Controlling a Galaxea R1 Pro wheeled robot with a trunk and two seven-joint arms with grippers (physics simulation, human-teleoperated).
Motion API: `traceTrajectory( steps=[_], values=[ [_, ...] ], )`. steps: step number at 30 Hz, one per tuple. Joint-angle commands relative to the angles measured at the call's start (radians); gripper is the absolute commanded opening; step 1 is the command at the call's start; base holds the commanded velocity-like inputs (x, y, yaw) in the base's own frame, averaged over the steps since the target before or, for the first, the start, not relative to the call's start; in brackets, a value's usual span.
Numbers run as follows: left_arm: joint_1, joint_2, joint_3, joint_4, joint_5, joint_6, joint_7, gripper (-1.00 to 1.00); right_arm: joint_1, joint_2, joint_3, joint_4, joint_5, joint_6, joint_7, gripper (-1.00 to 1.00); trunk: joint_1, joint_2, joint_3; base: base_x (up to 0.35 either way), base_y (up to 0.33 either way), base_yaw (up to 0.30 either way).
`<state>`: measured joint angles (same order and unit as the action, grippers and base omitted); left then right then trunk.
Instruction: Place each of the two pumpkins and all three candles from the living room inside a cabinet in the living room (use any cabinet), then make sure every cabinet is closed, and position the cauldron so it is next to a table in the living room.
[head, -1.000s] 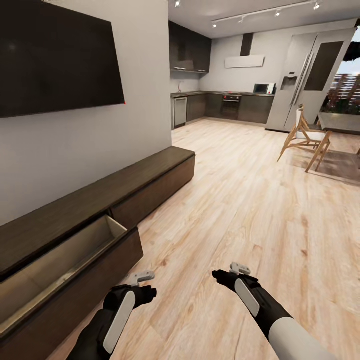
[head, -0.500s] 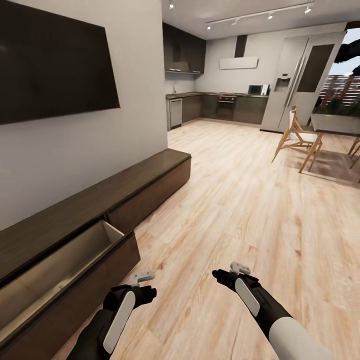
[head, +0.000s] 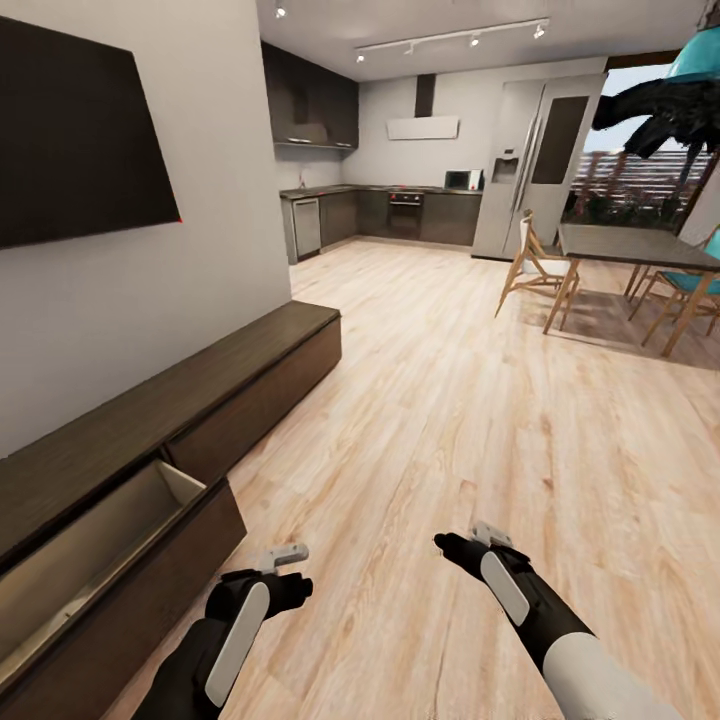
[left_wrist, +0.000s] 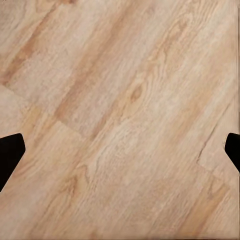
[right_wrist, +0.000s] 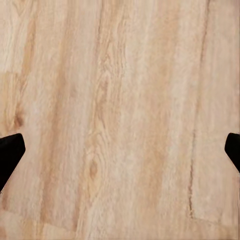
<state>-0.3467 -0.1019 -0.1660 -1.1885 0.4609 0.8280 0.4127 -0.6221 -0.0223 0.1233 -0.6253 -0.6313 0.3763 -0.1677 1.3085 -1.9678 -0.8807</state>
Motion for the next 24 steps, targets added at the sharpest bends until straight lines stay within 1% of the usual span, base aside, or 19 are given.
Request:
traceTrajectory(
  steps=[1, 4, 6, 8, 10, 14, 16, 20, 24],
  values=[
    [0.0, 0.0, 0.0, 0.001, 0.001, 0.0, 0.0, 1.0, 0.0, 0.0, -0.004, 0.0, 0.001, -0.002, 0.0, 1.0, 0.0, 0.0, 0.001, 0.0, 0.0, -0.254],
    [0.0, 0.0, 0.001, 0.008, 0.002, 0.001, 0.0, 1.0, 0.027, -0.005, -0.014, 0.0, 0.004, -0.048, 0.0, 1.0, 0.0, 0.0, 0.004, 0.0, 0.0, -0.233],
    [0.0, -0.001, 0.0, 0.016, 0.002, 0.001, 0.0, 1.0, 0.066, -0.019, -0.017, 0.0, 0.002, -0.093, 0.0, 1.0, 0.0, 0.0, 0.006, 0.0, 0.0, -0.222],
    [0.0, -0.001, -0.001, 0.023, 0.002, 0.0, 0.0, 1.0, 0.089, -0.031, -0.018, -0.001, 0.0, -0.112, -0.001, 1.0, 0.0, 0.0, 0.008, 0.0, 0.0, -0.218],
    [0.0, 0.001, 0.0, 0.033, 0.002, -0.002, -0.001, 1.0, 0.097, -0.036, -0.019, -0.002, -0.001, -0.118, -0.001, 1.0, 0.0, 0.0, 0.011, 0.0, 0.0, -0.217],
    [0.0, 0.006, 0.001, 0.107, -0.002, -0.013, -0.001, 1.0, 0.116, -0.039, -0.02, 0.023, -0.002, -0.143, -0.006, 1.0, 0.0, 0.0, 0.016, 0.0, 0.0, -0.215],
    [0.0, 0.008, 0.002, 0.145, -0.003, -0.015, -0.002, 1.0, 0.151, -0.04, -0.021, 0.031, -0.001, -0.195, -0.004, 1.0, 0.0, 0.0, 0.018, 0.0, 0.0, -0.22],
    [0.001, 0.01, 0.002, 0.175, -0.005, -0.031, -0.002, 1.0, 0.212, -0.039, -0.021, 0.033, -0.001, -0.283, -0.004, 1.0, 0.0, 0.0, 0.021, 0.0, 0.0, -0.248],
    [0.001, 0.009, -0.003, 0.184, -0.007, -0.052, -0.001, 1.0, 0.23, -0.039, -0.02, 0.032, -0.001, -0.301, -0.004, 1.0, 0.0, 0.0, 0.021, 0.0, 0.0, -0.271]
  ],
)
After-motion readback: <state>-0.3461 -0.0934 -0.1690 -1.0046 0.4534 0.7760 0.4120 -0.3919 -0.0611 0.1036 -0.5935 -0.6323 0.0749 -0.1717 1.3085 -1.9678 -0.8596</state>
